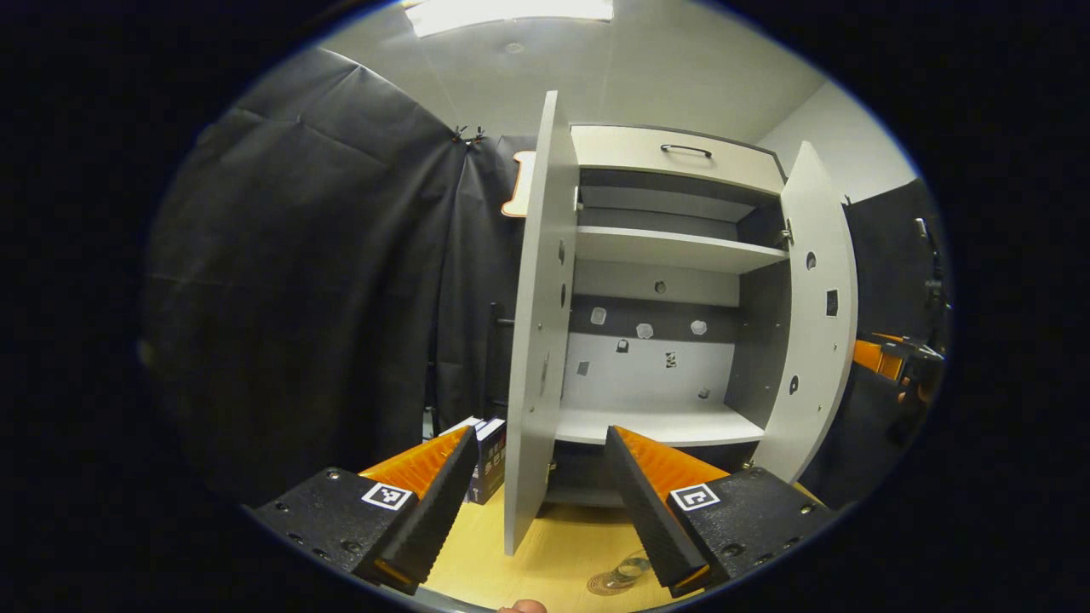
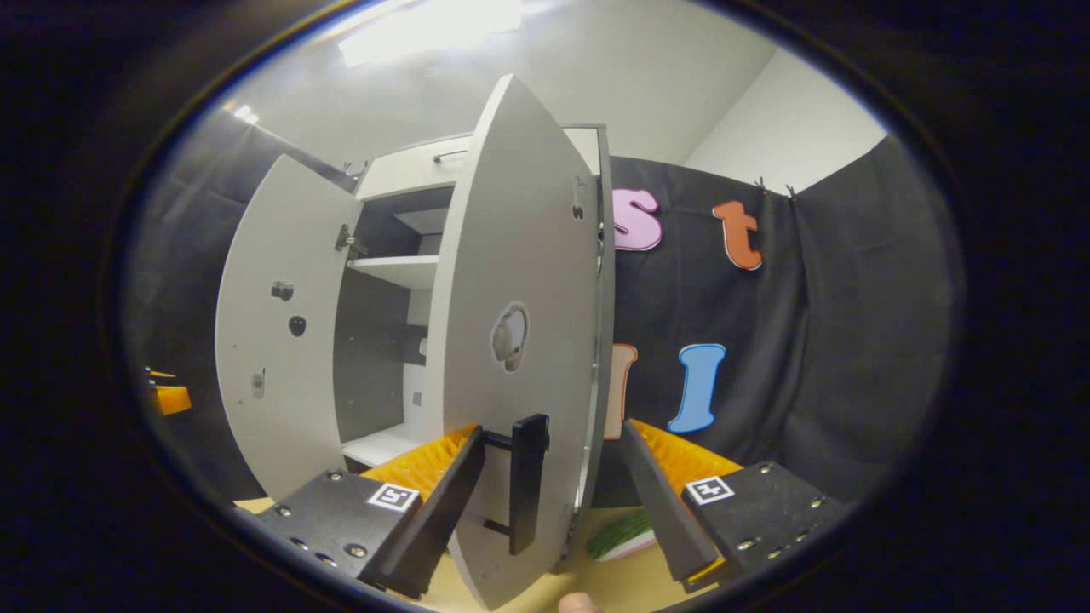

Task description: Grasp the bottle in the cabinet with the left hand and place it on the coaster, then close the right door with the right hand and the left door with the left hand.

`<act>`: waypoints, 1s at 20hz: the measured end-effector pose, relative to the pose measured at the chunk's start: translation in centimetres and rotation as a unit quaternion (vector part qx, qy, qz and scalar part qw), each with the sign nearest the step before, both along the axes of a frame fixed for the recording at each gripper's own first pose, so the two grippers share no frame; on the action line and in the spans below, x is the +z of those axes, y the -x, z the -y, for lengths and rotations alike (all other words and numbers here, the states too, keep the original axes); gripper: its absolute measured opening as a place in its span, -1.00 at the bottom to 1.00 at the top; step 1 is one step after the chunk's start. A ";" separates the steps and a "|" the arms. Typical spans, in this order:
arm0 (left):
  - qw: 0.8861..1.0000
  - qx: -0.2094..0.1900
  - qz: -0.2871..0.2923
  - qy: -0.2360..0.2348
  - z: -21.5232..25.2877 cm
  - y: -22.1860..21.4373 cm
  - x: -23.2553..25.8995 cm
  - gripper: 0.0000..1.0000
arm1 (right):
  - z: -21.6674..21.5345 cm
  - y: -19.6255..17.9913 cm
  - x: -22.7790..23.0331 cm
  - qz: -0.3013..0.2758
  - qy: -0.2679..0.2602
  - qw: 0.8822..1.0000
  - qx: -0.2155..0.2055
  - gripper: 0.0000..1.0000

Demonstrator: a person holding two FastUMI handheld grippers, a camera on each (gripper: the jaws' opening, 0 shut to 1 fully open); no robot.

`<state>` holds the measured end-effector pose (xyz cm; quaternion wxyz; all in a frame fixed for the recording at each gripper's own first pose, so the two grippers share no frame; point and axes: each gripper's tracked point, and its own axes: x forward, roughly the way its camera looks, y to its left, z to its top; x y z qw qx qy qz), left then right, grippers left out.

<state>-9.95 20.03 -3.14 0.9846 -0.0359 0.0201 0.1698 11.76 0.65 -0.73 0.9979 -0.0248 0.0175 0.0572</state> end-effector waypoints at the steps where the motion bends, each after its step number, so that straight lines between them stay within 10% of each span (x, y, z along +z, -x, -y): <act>1: 1.000 0.006 0.000 -0.001 -0.3 0.3 0.0 0.89 | -0.4 0.3 0.0 -0.001 -0.004 1.000 0.006 0.96; 20: 0.995 0.104 -0.008 -0.002 -5.9 5.8 -0.6 0.91 | -10.2 -6.3 -2.0 -0.017 0.014 0.999 0.042 1.00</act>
